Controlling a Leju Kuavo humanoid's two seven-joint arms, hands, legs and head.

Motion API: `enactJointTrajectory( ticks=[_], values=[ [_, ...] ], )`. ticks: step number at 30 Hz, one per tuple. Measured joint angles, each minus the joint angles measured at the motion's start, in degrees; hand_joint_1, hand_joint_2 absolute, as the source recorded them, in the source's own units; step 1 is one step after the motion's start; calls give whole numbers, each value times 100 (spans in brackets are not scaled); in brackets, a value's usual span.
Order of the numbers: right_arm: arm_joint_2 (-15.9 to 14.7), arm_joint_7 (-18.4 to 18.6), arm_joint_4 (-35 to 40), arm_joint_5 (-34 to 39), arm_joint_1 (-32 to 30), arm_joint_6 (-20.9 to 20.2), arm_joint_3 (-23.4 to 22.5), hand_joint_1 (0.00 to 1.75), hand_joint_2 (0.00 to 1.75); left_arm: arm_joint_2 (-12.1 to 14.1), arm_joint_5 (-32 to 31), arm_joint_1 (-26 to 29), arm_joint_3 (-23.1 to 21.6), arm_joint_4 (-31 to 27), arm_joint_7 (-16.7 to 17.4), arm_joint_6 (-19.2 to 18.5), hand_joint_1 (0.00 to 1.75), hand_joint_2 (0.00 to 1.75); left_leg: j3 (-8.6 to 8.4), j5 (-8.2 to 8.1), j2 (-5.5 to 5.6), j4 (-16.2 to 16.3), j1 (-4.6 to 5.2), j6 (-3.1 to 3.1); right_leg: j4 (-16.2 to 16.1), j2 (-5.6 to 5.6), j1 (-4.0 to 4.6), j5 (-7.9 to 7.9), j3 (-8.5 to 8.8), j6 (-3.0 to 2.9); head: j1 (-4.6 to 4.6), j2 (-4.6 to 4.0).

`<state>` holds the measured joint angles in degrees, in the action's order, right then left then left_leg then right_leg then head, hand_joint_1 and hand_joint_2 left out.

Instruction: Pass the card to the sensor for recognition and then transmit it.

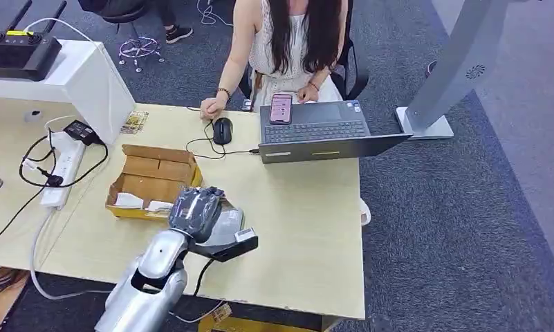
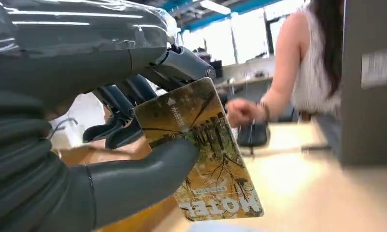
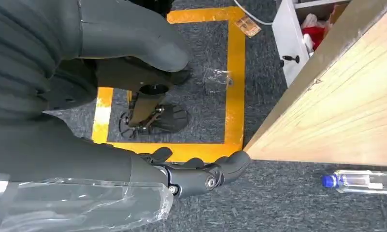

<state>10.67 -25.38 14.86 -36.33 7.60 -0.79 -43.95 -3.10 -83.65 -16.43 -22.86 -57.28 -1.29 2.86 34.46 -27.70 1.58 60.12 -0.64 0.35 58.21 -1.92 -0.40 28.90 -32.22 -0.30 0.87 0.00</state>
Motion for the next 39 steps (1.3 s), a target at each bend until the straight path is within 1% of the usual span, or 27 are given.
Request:
enactJointTrajectory(
  ticks=[4, 8, 11, 12, 17, 19, 22, 24, 28, 29, 31, 33, 36, 39],
  values=[
    [2, 39, 0, 13, 3, -2, 4, 0, 175, 0, 9, -51, -57, 315, 112, -297, 175, 175, 0, 0, 0, 0, 0, 0, 0, 0, 0, 0, 0, 0, 0, 0],
    [9, 94, 0, 15, 13, -7, 13, 0, 175, 4, 2, -252, -144, 605, 184, -576, 175, 175, -3, 0, 6, 0, 0, 0, 2, 6, 0, 0, 8, 0, 0, 0],
    [13, 96, 0, 17, 18, -7, 22, 0, 175, 4, 7, -348, -173, 765, 203, -609, 175, 175, -8, 0, 5, 0, 0, 0, 3, 4, 0, 0, 10, 0, 2, 0],
    [13, 96, 0, 22, 16, -7, 22, 0, 175, 4, 15, -359, -175, 791, 217, -576, 175, 175, -8, 1, 5, 0, 0, 0, 3, 4, 0, 0, 10, 0, 0, 0],
    [13, 11, 0, 98, -4, -4, 22, 0, 175, 4, 57, -385, -175, 723, 298, 34, 175, 175, -7, 5, 5, 0, 0, 2, 4, 5, 0, -1, 8, 0, 4, 0],
    [13, -35, 0, 103, -25, -7, 22, 0, 175, 7, 42, -405, -173, 524, 368, 281, 175, 175, -6, 5, 5, 0, 0, 2, 4, 5, 0, -1, 7, 0, 2, 0],
    [13, -70, 0, 79, -41, -7, 24, 0, 175, 46, -116, -510, -122, 183, 519, 749, 175, 175, -4, 5, 5, 0, 0, 2, 5, 5, 0, -1, 7, 0, 0, 0],
    [13, -79, 0, 31, -43, -4, 41, 0, 175, 115, -247, -660, -33, -59, 608, 1047, 175, 175, -4, 5, 6, 0, 0, 2, 5, 5, 1, -1, 7, 0, 0, 0],
    [15, -79, 0, -31, -42, -6, 103, 0, 175, 293, -428, -971, 170, -302, 732, 1473, 175, 175, -4, 10, 7, 0, -2, -2, 8, 6, 2, -1, 7, 0, 0, 0],
    [15, -79, 0, -37, -40, -7, 122, 0, 175, 335, -435, -1060, 206, -317, 790, 1520, 175, 175, -5, 10, 7, 0, -2, -3, 9, 6, 3, -1, 7, -1, 0, 0],
    [17, -61, -2, -68, -35, -7, 172, 0, 175, 504, -439, -1308, 258, -313, 886, 1502, 175, 175, -4, 12, 6, 0, -3, -5, 12, 6, 3, -2, 6, -1, 2, 0],
    [24, -37, -7, -72, -32, -7, 192, 0, 175, 625, -439, -1539, 297, -271, 993, 1333, 175, 175, -5, 13, 8, 0, -3, -5, 12, 8, 3, -2, 5, -1, 2, 0],
    [33, -7, -11, -68, -28, -17, 223, 0, 175, 769, -439, -1894, 308, 3, 1104, 980, 175, 175, -3, 17, 12, 0, -2, -5, 14, 14, 3, -2, 5, -1, 4, 0],
    [37, 2, -20, -55, -30, -15, 269, 0, 175, 863, -439, -2147, 321, 247, 1128, 923, 175, 175, -3, 17, 11, 0, -1, -5, 14, 12, 3, -2, 5, -1, -2, 0]
  ],
)
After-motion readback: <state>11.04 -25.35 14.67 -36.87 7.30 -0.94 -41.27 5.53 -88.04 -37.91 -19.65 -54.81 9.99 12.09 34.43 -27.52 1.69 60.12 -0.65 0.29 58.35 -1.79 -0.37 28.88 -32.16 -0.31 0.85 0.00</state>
